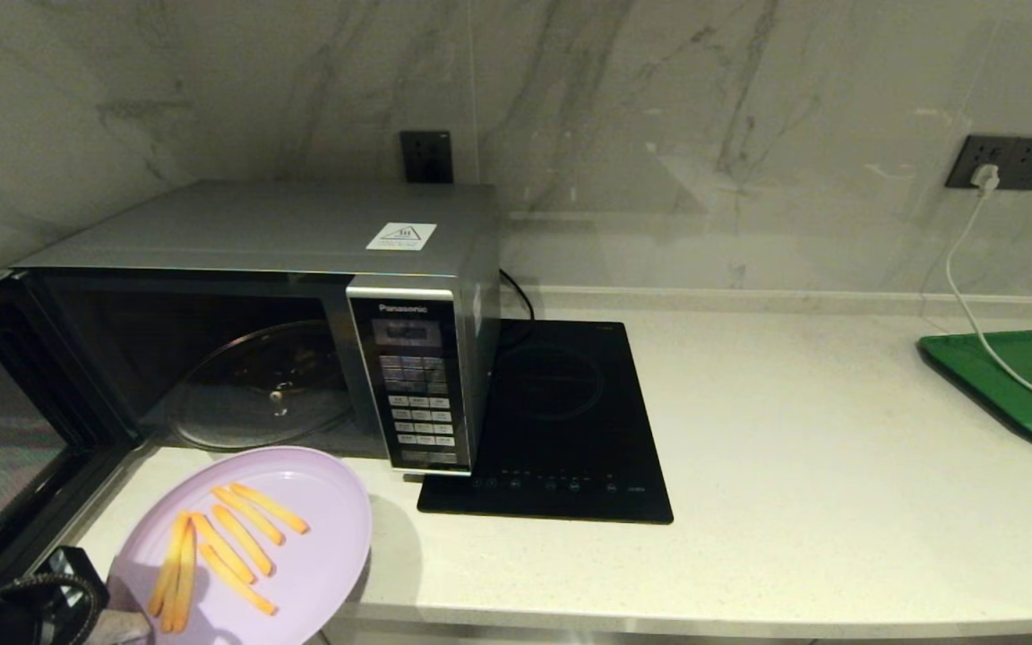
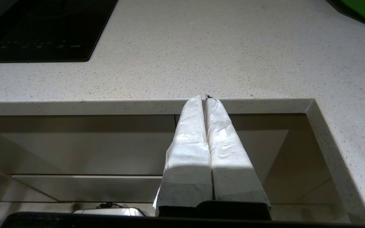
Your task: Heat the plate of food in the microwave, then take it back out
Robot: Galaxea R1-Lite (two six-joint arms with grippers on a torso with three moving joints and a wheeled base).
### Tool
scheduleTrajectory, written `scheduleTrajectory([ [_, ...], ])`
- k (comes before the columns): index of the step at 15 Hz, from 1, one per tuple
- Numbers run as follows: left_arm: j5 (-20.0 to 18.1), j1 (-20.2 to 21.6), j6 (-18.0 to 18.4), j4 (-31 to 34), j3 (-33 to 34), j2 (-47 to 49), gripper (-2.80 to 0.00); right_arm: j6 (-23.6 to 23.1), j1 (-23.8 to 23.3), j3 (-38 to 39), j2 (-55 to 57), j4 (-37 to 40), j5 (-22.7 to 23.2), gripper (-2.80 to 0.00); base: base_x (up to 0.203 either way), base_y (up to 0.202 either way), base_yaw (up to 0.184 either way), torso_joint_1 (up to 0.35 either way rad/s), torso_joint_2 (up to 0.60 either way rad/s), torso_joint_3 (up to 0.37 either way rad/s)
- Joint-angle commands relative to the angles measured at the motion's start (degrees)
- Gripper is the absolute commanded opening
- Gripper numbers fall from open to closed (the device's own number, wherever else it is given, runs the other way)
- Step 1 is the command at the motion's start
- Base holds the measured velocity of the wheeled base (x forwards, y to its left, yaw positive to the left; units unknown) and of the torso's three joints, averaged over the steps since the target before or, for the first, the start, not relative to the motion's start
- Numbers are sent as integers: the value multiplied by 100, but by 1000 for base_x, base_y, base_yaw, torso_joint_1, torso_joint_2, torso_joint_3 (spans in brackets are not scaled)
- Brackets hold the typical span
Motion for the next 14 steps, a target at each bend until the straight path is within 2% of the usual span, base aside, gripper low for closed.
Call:
scheduleTrajectory([
  [1, -111, -370, 52, 37, 194, -270, -280, 2, 1, -3, 0, 10, -3, -280, 0, 0, 0, 0, 0, 0],
  [4, -128, -1253, -12, 38, 249, 22, -280, 2, 1, 0, 0, 10, -3, -280, 0, 0, 0, 0, 0, 0],
  [8, -93, -2481, -546, 0, -198, 905, -280, 2, 1, -2, 0, 10, -3, -280, 0, 0, 0, 0, 0, 0],
  [10, 64, -2974, -827, -2, -555, 1453, -280, 2, 1, -3, 0, 10, -3, -280, 0, 0, 0, 0, 0, 0],
  [12, 386, -3352, -1182, -3, -972, 2100, -280, 2, 1, 6, 0, 10, -3, -280, 0, 0, 0, 0, 0, 0],
  [14, 583, -3683, -1345, -68, -1245, 2534, -280, 2, 1, -3, 0, 10, -3, -280, 0, 0, 0, 0, 0, 0],
])
